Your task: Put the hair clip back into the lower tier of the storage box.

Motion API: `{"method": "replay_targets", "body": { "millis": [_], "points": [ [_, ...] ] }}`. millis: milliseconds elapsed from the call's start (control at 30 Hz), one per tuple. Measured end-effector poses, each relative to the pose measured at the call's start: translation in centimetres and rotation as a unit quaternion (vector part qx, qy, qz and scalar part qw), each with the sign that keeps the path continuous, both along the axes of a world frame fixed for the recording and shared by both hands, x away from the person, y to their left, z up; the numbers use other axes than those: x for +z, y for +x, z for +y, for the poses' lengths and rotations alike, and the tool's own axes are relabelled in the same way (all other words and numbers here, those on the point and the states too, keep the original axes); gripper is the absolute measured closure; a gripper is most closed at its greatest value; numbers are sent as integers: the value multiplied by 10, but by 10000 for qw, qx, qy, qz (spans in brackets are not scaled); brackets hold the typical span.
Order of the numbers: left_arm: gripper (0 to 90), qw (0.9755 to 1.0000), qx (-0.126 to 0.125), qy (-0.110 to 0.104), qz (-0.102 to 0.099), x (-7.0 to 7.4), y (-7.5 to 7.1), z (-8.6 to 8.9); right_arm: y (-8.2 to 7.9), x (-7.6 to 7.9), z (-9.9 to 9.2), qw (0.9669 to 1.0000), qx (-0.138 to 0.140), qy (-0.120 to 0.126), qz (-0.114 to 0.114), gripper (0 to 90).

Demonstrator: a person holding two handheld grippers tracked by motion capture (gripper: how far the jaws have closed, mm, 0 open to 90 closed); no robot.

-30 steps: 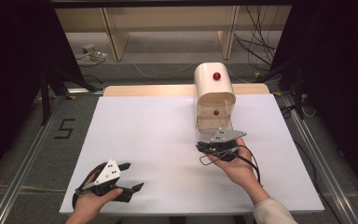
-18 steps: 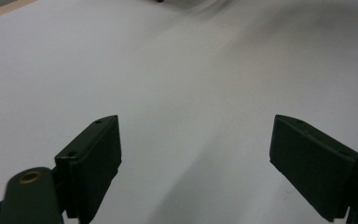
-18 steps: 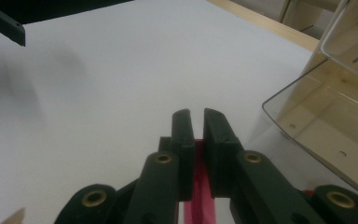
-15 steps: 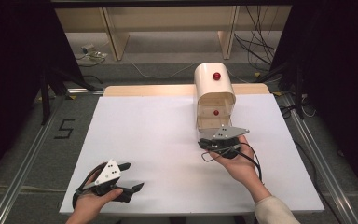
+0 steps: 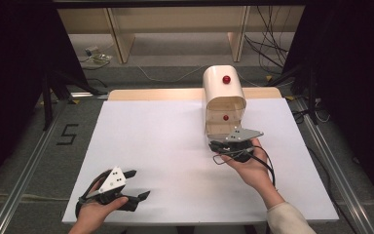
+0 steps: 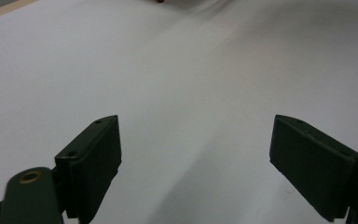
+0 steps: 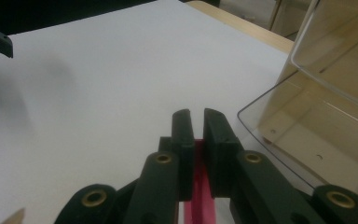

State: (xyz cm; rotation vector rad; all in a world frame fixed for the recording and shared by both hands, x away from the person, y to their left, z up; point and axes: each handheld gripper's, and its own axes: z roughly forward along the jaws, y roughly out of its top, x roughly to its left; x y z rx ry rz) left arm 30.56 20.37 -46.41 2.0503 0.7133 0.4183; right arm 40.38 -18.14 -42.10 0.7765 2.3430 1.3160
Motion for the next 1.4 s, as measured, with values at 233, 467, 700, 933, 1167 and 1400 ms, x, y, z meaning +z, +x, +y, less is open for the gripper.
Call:
{"method": "replay_targets", "body": {
  "millis": [233, 467, 700, 933, 1167, 1400],
  "points": [
    [165, 10000, 6, -1, -15, 0, 0, 0, 3, 2, -1, 10000, -29, 13, -26, 839],
    [165, 10000, -1, -2, -14, 0, 0, 0, 5, 3, -3, 10000, -64, 32, -31, 839],
    [165, 10000, -1, -4, -15, 0, 0, 0, 7, 6, -5, 9999, -120, 39, -53, 840],
    [165, 10000, 2, -6, -16, 1, 0, 1, 9, 6, -7, 9998, -166, 38, -57, 840],
    [164, 10000, 10, -9, -18, 1, 0, 1, 12, 6, -9, 9997, -221, 33, -44, 839],
    [165, 10000, 13, -14, -21, 1, 0, 1, 14, 7, -12, 9996, -260, 50, -53, 839]
  ]
}}
